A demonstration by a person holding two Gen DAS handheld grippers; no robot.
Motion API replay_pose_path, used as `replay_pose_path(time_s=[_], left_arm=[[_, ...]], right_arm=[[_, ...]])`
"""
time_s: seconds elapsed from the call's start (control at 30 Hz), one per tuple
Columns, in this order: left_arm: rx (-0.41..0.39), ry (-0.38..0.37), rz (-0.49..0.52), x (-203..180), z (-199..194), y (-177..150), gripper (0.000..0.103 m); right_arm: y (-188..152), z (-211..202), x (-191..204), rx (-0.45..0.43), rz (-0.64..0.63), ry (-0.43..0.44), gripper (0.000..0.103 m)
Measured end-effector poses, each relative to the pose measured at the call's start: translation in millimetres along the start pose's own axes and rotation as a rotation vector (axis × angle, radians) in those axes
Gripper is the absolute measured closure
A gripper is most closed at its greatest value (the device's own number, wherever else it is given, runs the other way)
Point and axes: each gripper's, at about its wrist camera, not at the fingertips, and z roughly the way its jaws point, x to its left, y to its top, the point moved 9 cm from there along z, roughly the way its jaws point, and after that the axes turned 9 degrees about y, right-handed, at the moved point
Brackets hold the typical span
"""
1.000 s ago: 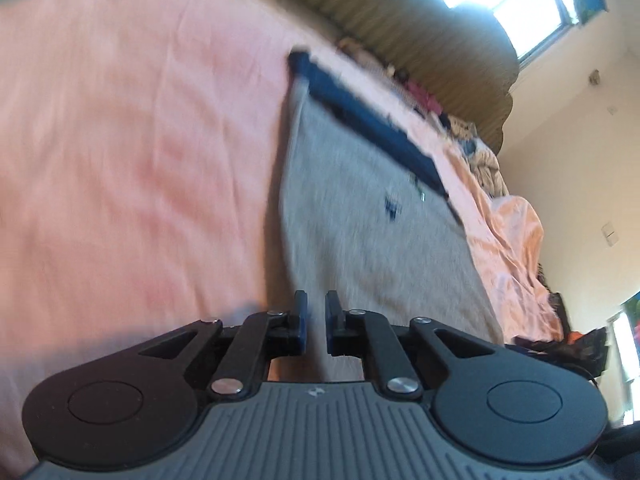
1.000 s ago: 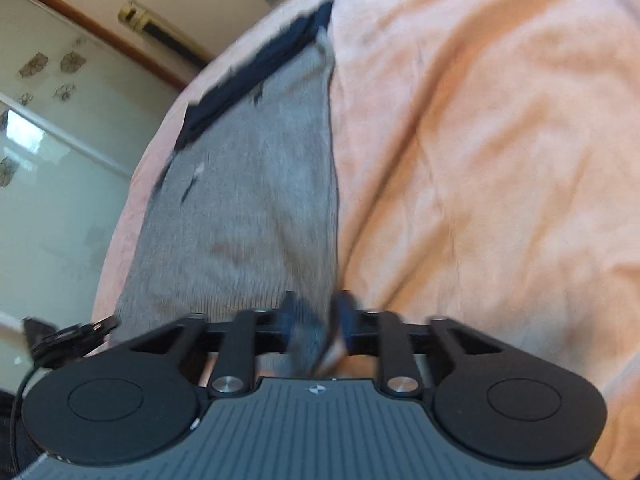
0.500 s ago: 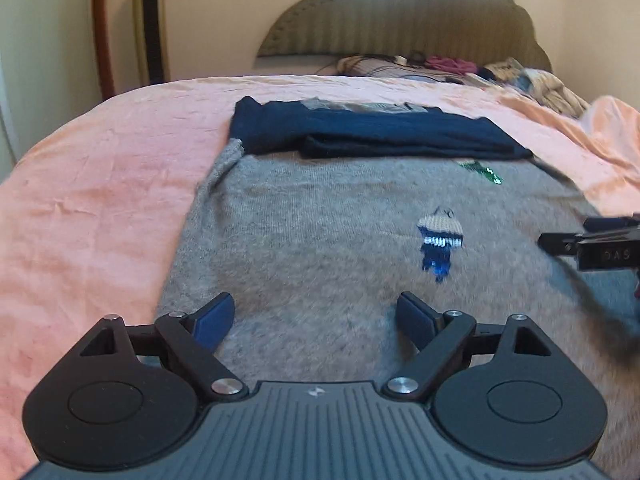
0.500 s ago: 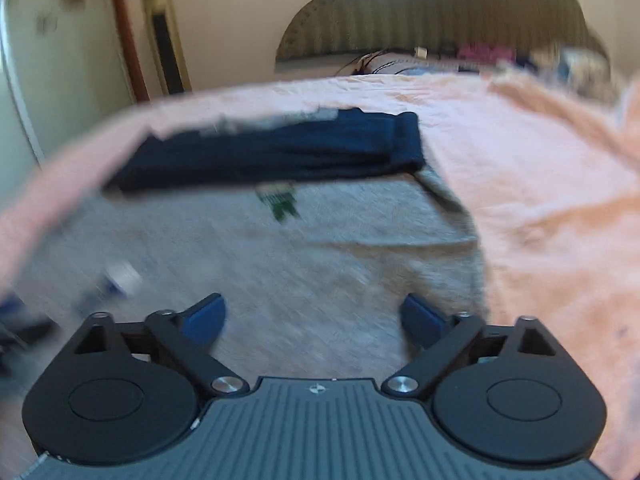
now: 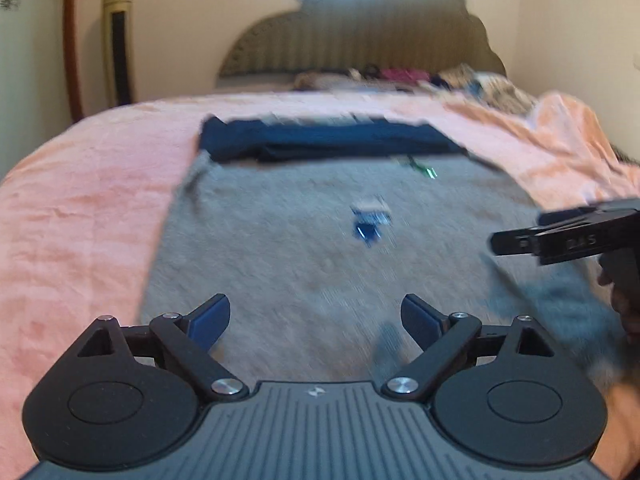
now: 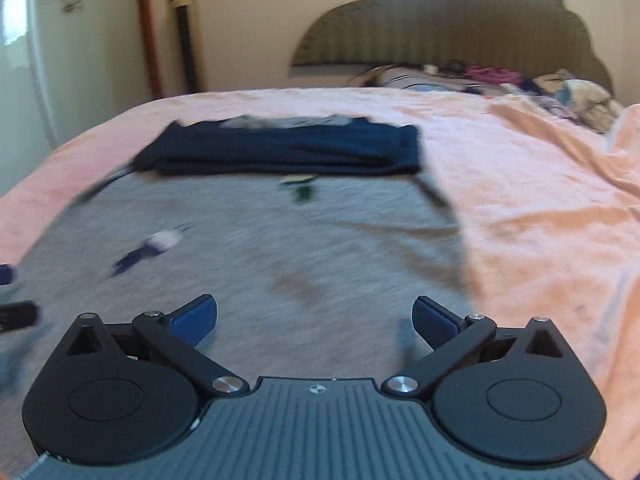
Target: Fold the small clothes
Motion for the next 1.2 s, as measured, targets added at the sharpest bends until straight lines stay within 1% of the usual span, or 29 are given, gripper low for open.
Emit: replay_pose_path(time_s=[0.03, 0.07, 0.13, 0.17, 0.23, 0.33, 0.37, 0.4, 0.43, 0.47, 0.5, 0.53, 0.57, 0.6, 0.63, 0.67, 0.7, 0.8, 0.87, 0.93, 0.97, 1.0, 1.03, 1.07, 1.1, 1.13, 1.17, 1.2], left_arm=[[0.035, 0.015, 0.035, -1.9, 5.5, -9.7, 0.009], [0.007, 0.021, 0.062, -0.9, 3.7, -13.1, 0.009], [0.011, 0.013, 0.078, 10.9, -1.3, -17.9, 0.008], [0.011, 0.014, 0.071, 21.6, -3.5, -20.3, 0.008], [0.011, 0.037, 0.058, 40.1, -7.7, -26.2, 0.008], [0.028, 0.088, 0.068, 49.0, -19.8, -24.6, 0.008], [0.024, 0.075, 0.054, 45.5, -25.6, -22.1, 0.008], [0.011, 0.036, 0.038, 38.8, -32.3, -19.5, 0.008], [-0.002, -0.009, 0.029, 30.7, -37.5, -17.3, 0.008], [-0.014, -0.056, 0.032, 20.0, -42.1, -16.4, 0.008], [-0.014, -0.089, 0.048, 9.1, -43.8, -18.3, 0.008], [0.002, -0.104, 0.076, -1.8, -40.9, -22.6, 0.008], [0.028, -0.107, 0.104, -9.9, -36.0, -29.4, 0.008], [0.046, -0.102, 0.124, -12.7, -31.7, -36.8, 0.008], [0.020, -0.102, 0.140, -11.8, -32.4, -40.5, 0.008], [0.002, -0.110, 0.153, -8.9, -33.8, -43.9, 0.008], [-0.002, -0.113, 0.152, -2.5, -36.7, -46.6, 0.008], [0.023, -0.084, 0.115, 19.1, -46.5, -49.7, 0.007], [0.022, -0.053, 0.029, 39.5, -57.4, -46.8, 0.008], [0.024, -0.033, -0.097, 65.2, -67.1, -45.0, 0.008], [0.041, -0.037, -0.184, 80.7, -69.3, -46.0, 0.008], [0.079, -0.053, -0.268, 93.5, -68.2, -50.3, 0.008], [0.124, -0.077, -0.349, 103.3, -65.3, -55.7, 0.008], [0.133, -0.118, -0.446, 113.6, -65.1, -58.2, 0.008], [0.135, -0.153, -0.523, 119.9, -67.3, -58.6, 0.008], [0.156, -0.203, -0.605, 124.4, -66.4, -58.9, 0.007], [0.173, -0.259, -0.681, 127.2, -65.5, -57.3, 0.006], [0.194, -0.344, -0.753, 126.3, -63.3, -55.7, 0.006]], right_arm=[[-10.0, 5.0, 5.8, 0.031, -0.045, -0.014, 0.000], [-14.3, 1.1, 8.8, -0.004, -0.075, -0.020, 0.000], [-19.3, -7.4, -0.1, 0.010, -0.066, -0.007, 0.000], [-22.6, -13.3, -10.6, 0.006, -0.061, -0.010, 0.000], [-27.2, -24.1, -32.7, -0.001, -0.008, -0.015, 0.000], [-29.0, -34.3, -40.8, 0.034, -0.005, -0.065, 0.000], [-27.7, -37.7, -37.7, 0.051, 0.017, -0.091, 0.000], [-25.7, -41.6, -29.9, 0.053, 0.030, -0.091, 0.000], [-22.9, -46.2, -16.4, 0.032, 0.025, -0.052, 0.000], [-20.8, -50.7, 1.6, 0.005, 0.008, 0.007, 0.000], [-21.5, -51.9, 18.9, 0.000, -0.018, 0.056, 0.000], [-25.5, -49.1, 32.1, 0.016, -0.047, 0.083, 0.000], [-32.4, -43.0, 43.1, 0.051, -0.083, 0.093, 0.000], [-42.0, -36.1, 48.7, 0.086, -0.117, 0.085, 0.000], [-49.3, -34.1, 49.7, 0.079, -0.138, 0.079, 0.000], [-53.4, -39.1, 46.2, 0.047, -0.139, 0.093, 0.000], [-56.5, -43.9, 40.2, 0.036, -0.130, 0.110, 0.000], [-65.0, -60.9, 16.5, 0.030, -0.100, 0.085, 0.000], [-67.8, -73.2, 10.7, 0.054, -0.074, 0.081, 0.000], [-63.8, -90.2, 3.5, 0.065, -0.001, 0.099, 0.000], [-59.8, -101.4, -3.5, 0.041, 0.042, 0.113, 0.000], [-57.0, -114.1, -16.9, 0.005, 0.105, 0.122, 0.000], [-56.3, -122.9, -31.5, -0.012, 0.178, 0.131, 0.000], [-59.8, -128.4, -50.1, -0.003, 0.286, 0.152, 0.000], [-65.8, -129.4, -65.6, 0.028, 0.397, 0.184, 0.000], [-73.5, -128.9, -77.8, 0.063, 0.505, 0.223, 0.000], [-80.4, -127.8, -86.3, 0.085, 0.610, 0.284, 0.000], [-80.7, -129.8, -90.6, 0.065, 0.660, 0.326, 0.000]])
